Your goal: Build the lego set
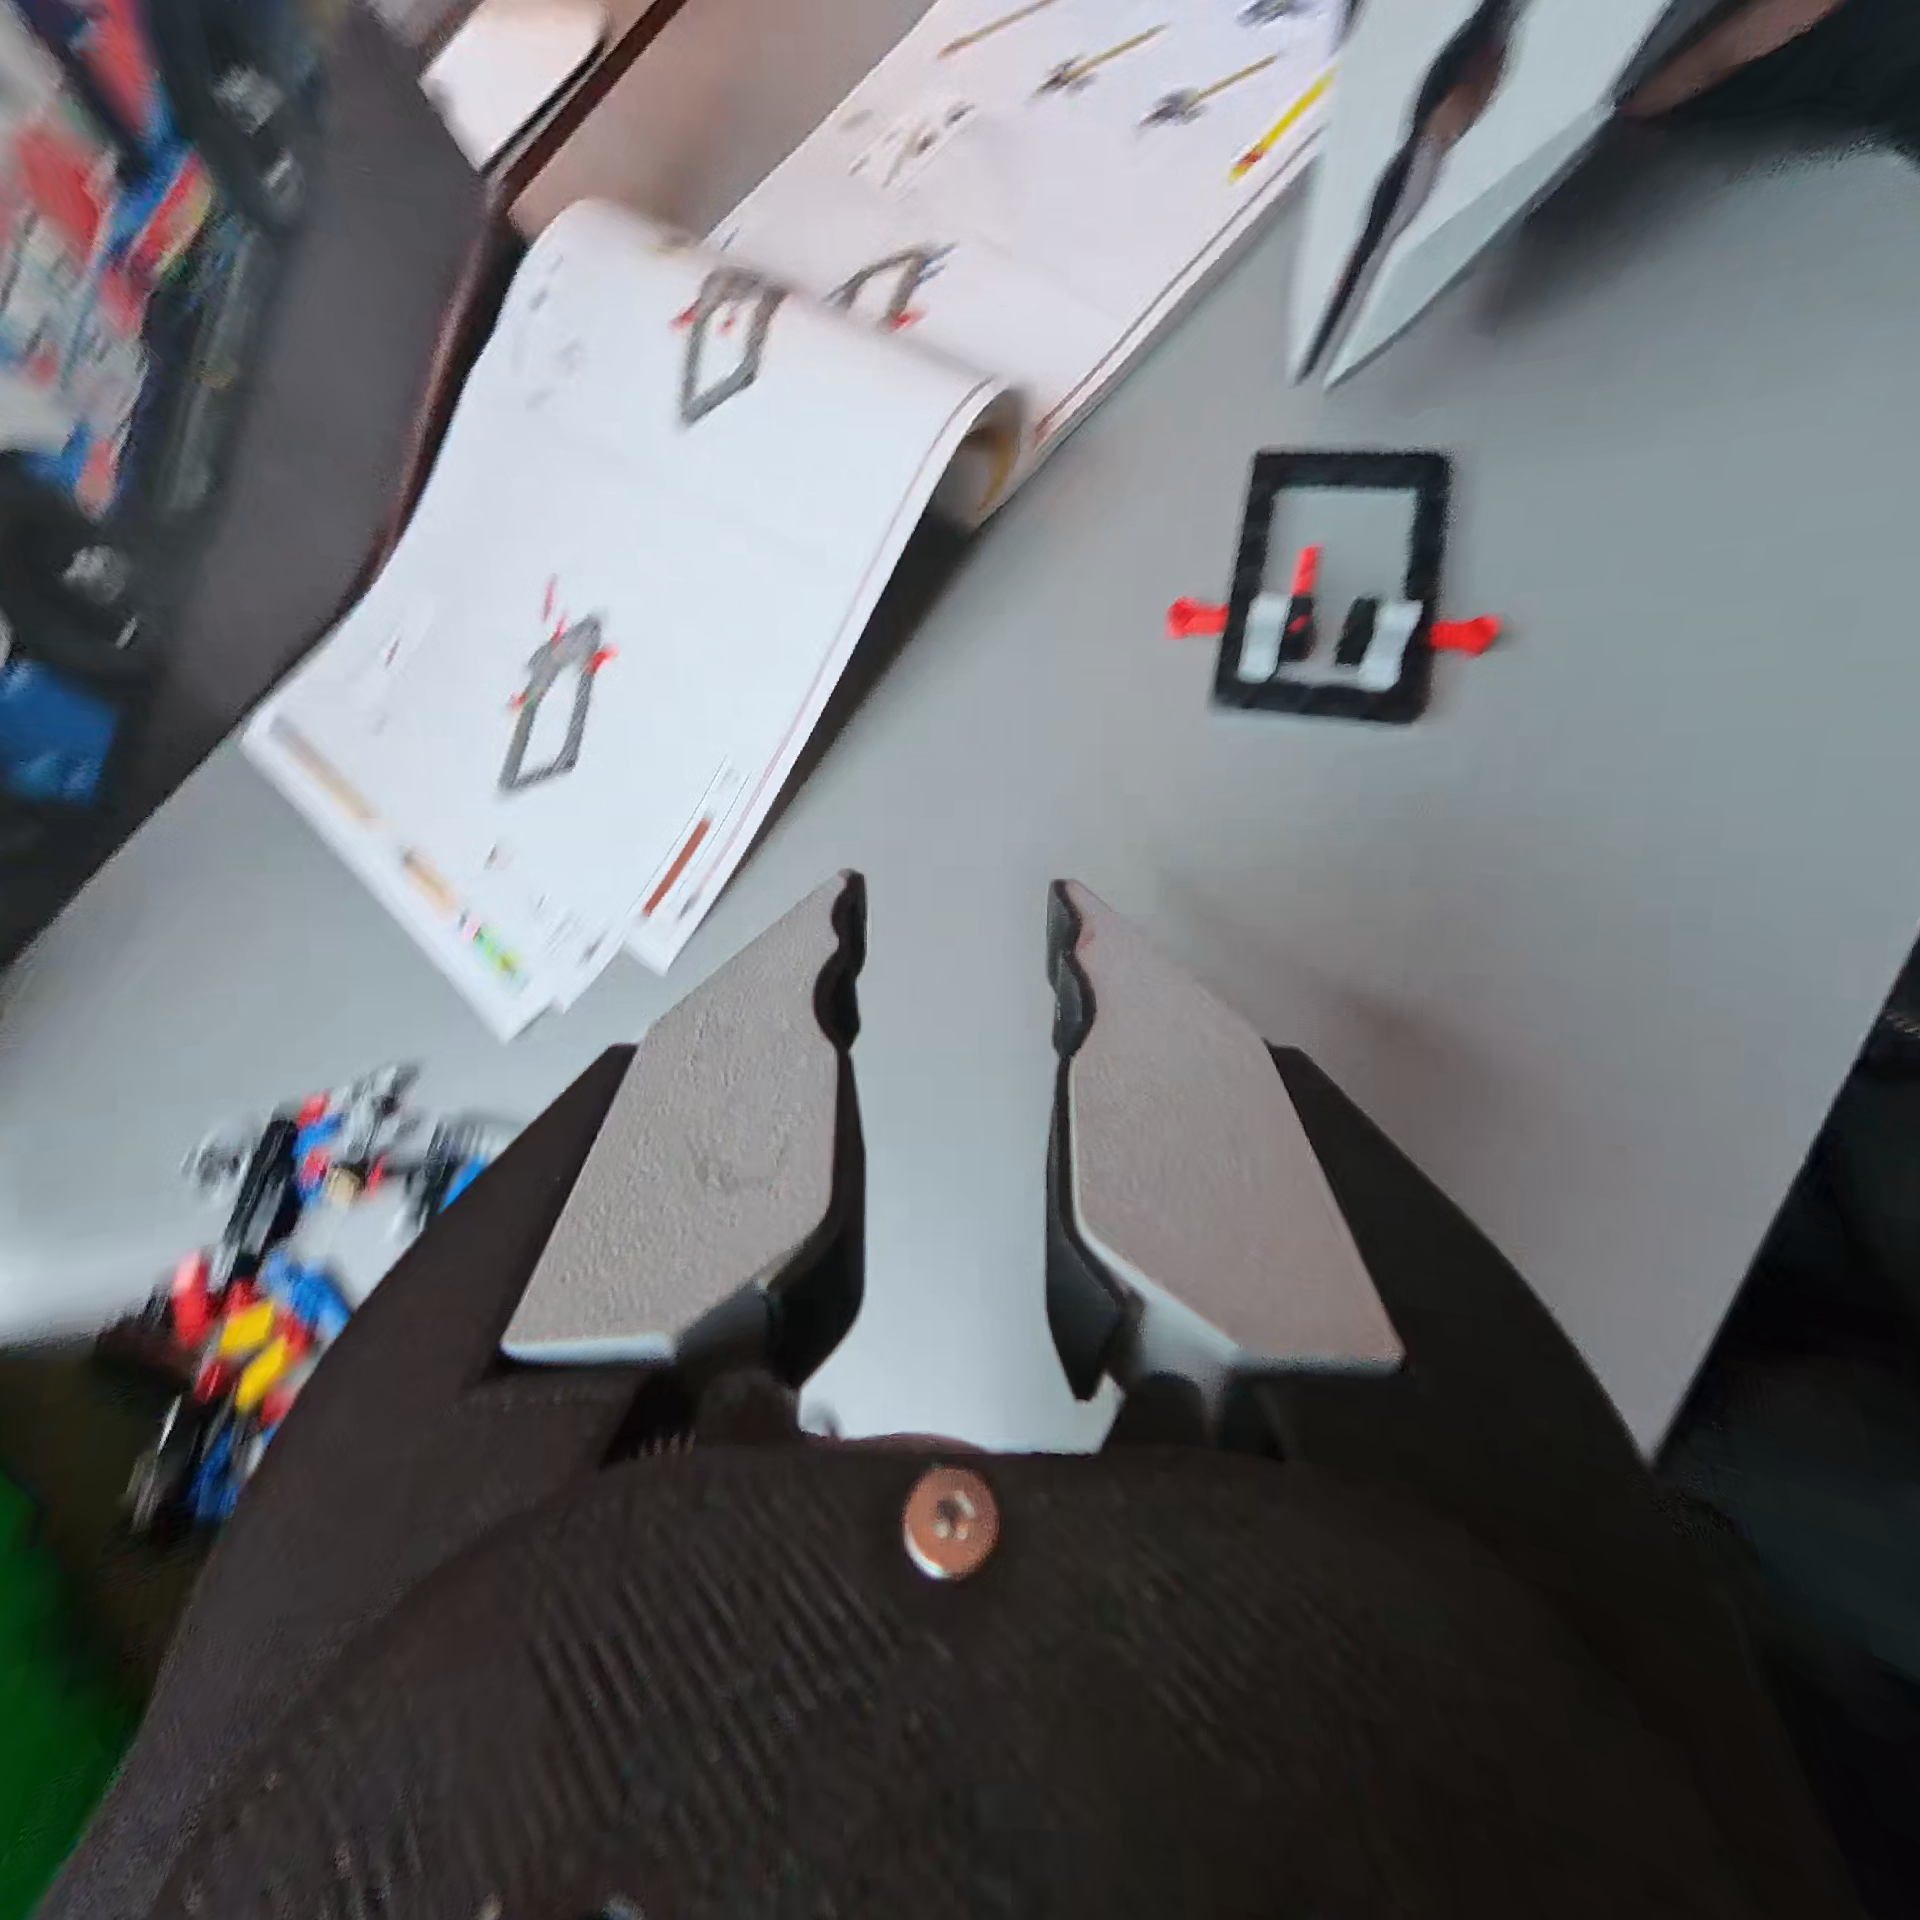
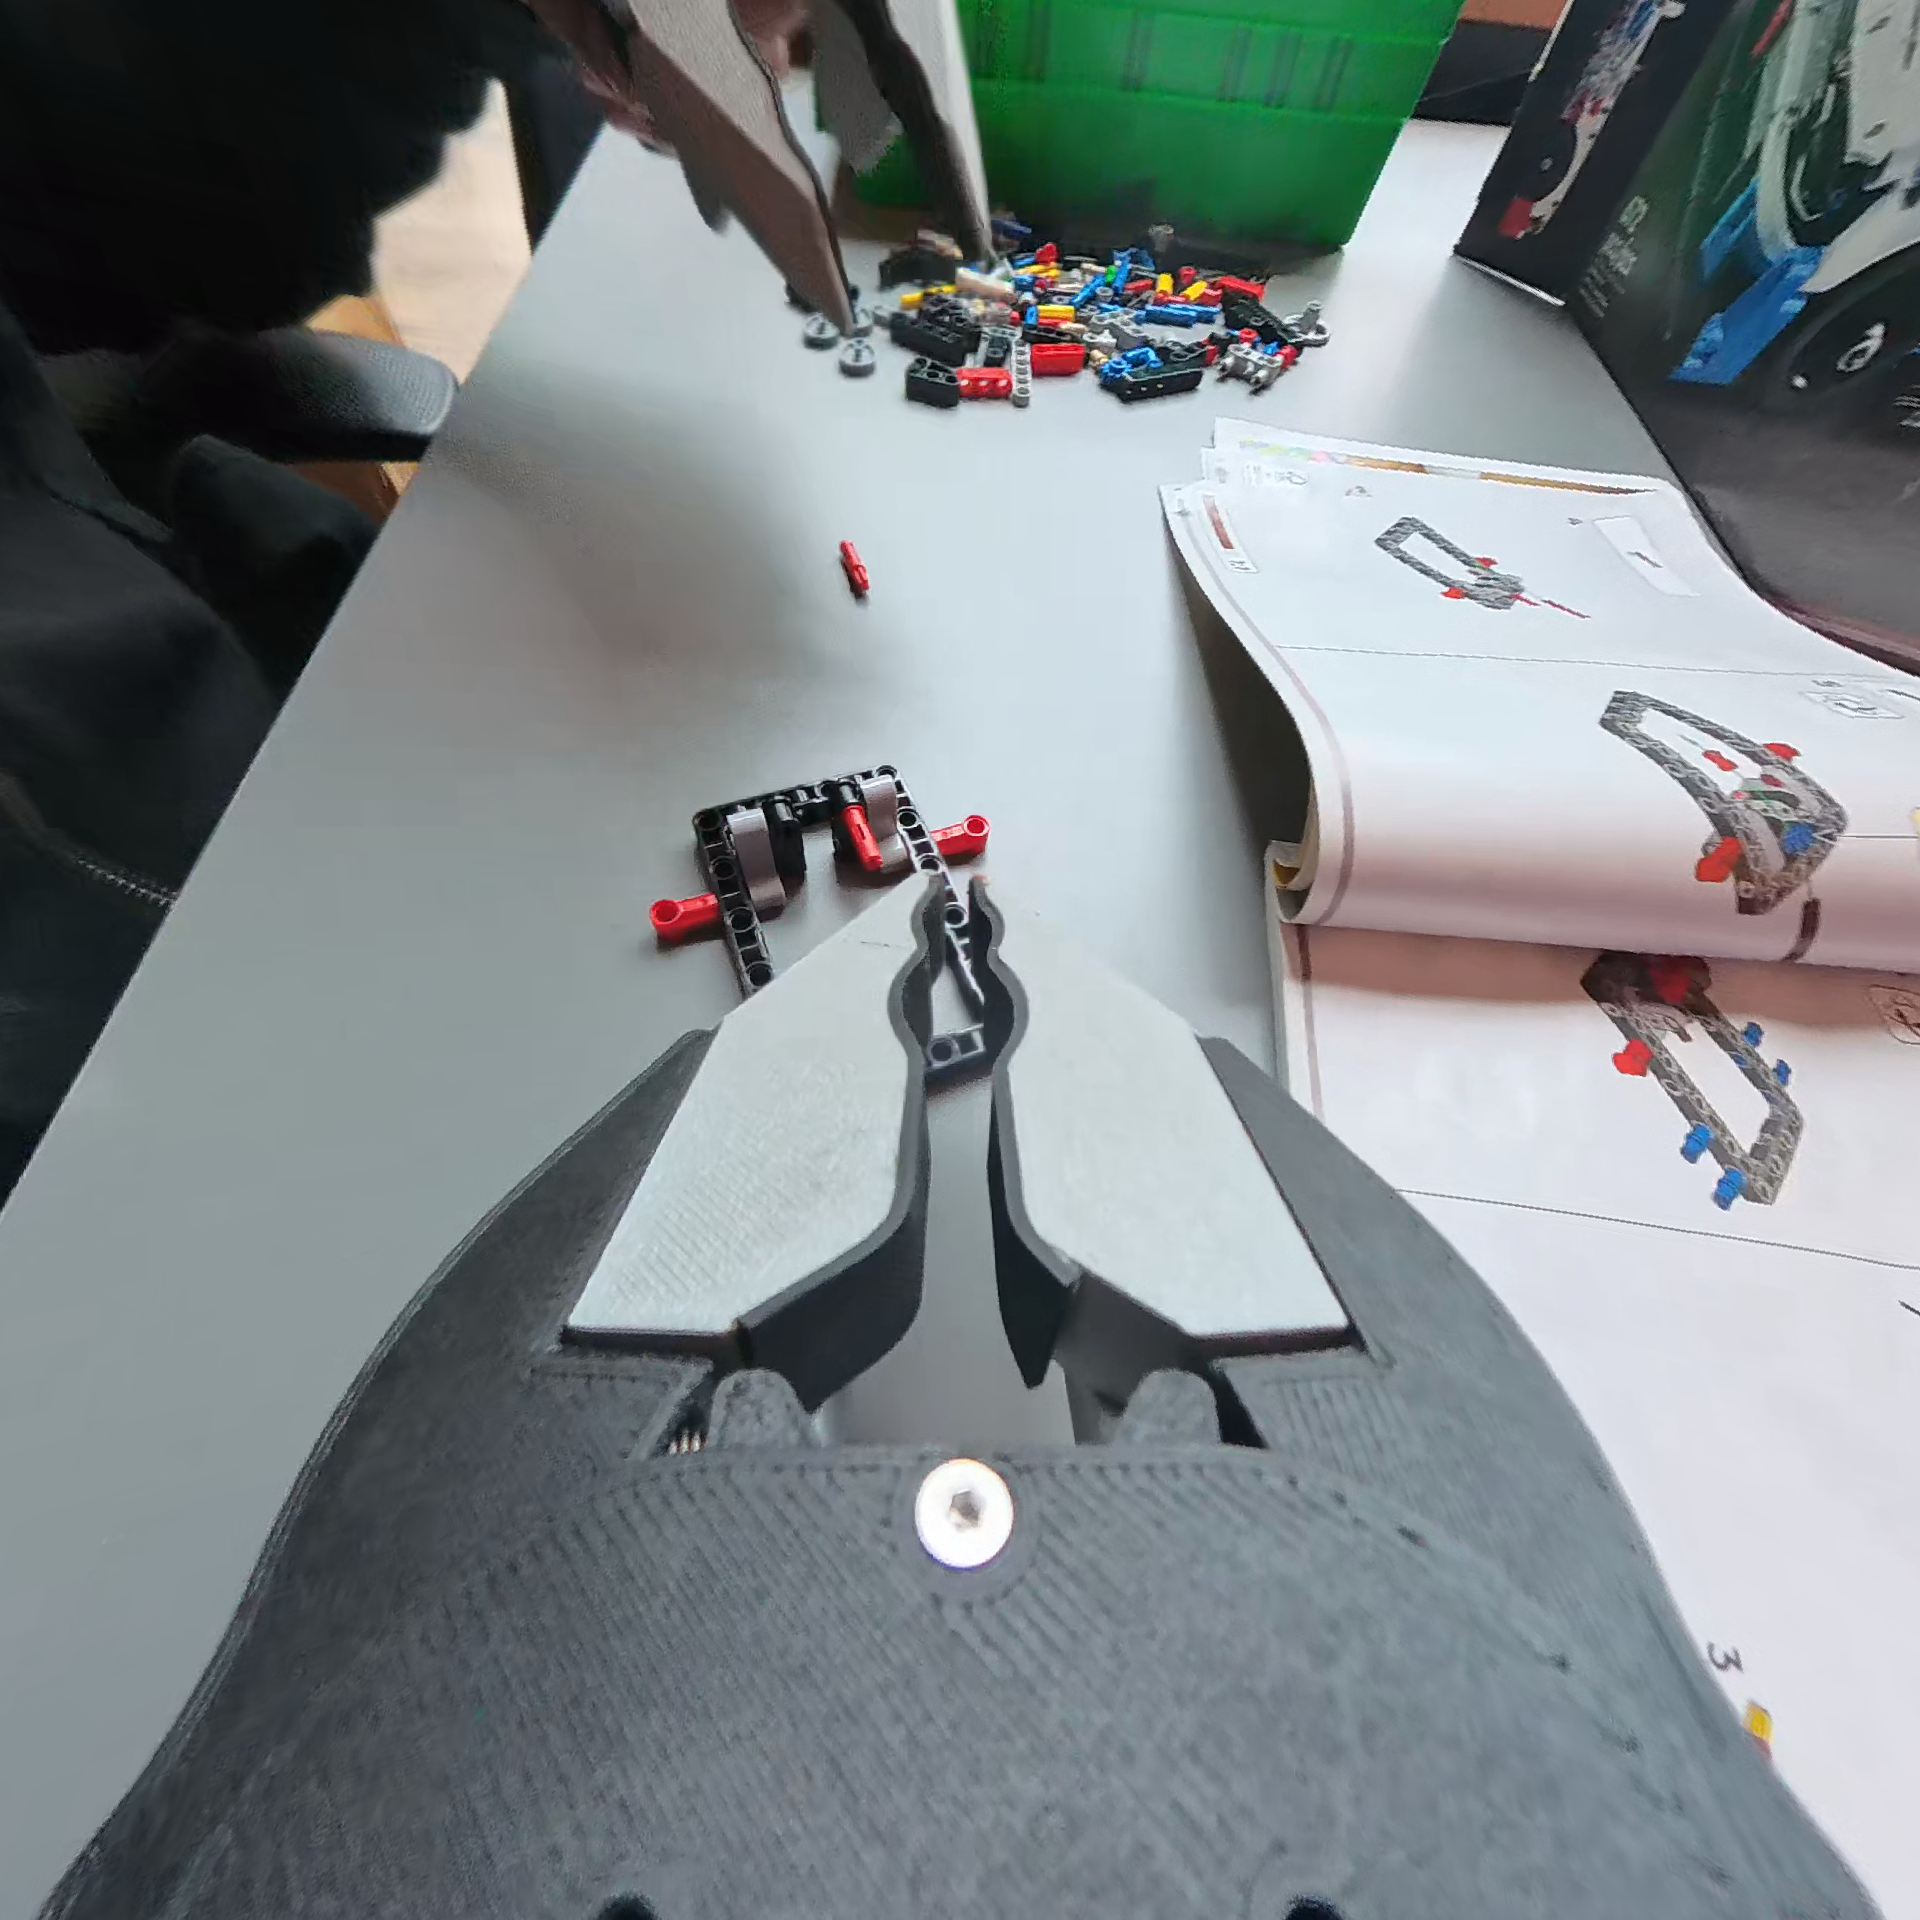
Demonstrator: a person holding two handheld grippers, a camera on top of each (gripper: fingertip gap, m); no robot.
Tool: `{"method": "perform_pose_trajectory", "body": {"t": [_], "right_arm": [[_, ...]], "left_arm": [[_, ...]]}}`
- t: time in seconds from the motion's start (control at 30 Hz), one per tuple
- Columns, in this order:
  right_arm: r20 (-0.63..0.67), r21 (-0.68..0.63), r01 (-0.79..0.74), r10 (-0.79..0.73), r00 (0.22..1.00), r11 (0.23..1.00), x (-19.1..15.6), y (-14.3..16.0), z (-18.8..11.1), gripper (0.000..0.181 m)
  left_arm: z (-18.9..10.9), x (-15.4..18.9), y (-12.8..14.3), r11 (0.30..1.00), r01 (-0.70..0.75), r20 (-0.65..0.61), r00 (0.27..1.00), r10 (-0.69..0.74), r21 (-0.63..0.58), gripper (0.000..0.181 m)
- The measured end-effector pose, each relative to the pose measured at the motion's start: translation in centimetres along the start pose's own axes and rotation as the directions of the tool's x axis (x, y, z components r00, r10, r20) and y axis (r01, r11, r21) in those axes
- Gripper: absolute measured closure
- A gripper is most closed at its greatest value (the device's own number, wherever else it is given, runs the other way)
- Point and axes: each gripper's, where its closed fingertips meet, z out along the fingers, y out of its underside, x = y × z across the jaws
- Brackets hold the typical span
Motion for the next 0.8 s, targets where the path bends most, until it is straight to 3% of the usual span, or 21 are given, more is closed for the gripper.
{"method": "perform_pose_trajectory", "body": {"t": [0.07,0.17,0.33,0.47,0.73,0.8], "right_arm": [[-0.001,0.000,-0.003,0.003,1.000,1.000,0.1,0.0,0.1,0.181],[0.000,-0.012,0.003,-0.003,1.000,1.000,0.1,0.1,0.4,0.181],[-0.004,-0.011,0.020,-0.020,1.000,1.000,-0.2,0.0,0.5,0.181],[0.008,0.009,0.013,-0.013,1.000,1.000,-0.4,-0.3,0.3,0.181],[0.063,0.011,0.018,-0.019,0.998,1.000,-1.8,-1.1,1.2,0.181],[0.075,0.013,0.016,-0.017,0.997,1.000,-2.3,-1.4,1.6,0.181]], "left_arm": [[-1.6,-0.5,2.2,0.995,0.084,0.012,0.996,-0.083,-0.050,0.148],[-1.5,2.1,3.3,0.984,0.167,-0.119,0.978,-0.174,-0.068,0.160],[2.8,3.5,4.5,0.983,0.049,-0.122,0.990,-0.071,-0.179,0.156],[4.3,3.9,5.6,0.969,0.004,-0.171,0.984,-0.047,-0.247,0.169],[5.3,3.3,5.1,0.980,0.017,-0.181,0.982,-0.054,-0.198,0.178],[5.3,3.5,3.4,0.994,0.029,-0.180,0.982,-0.048,-0.104,0.178]]}}
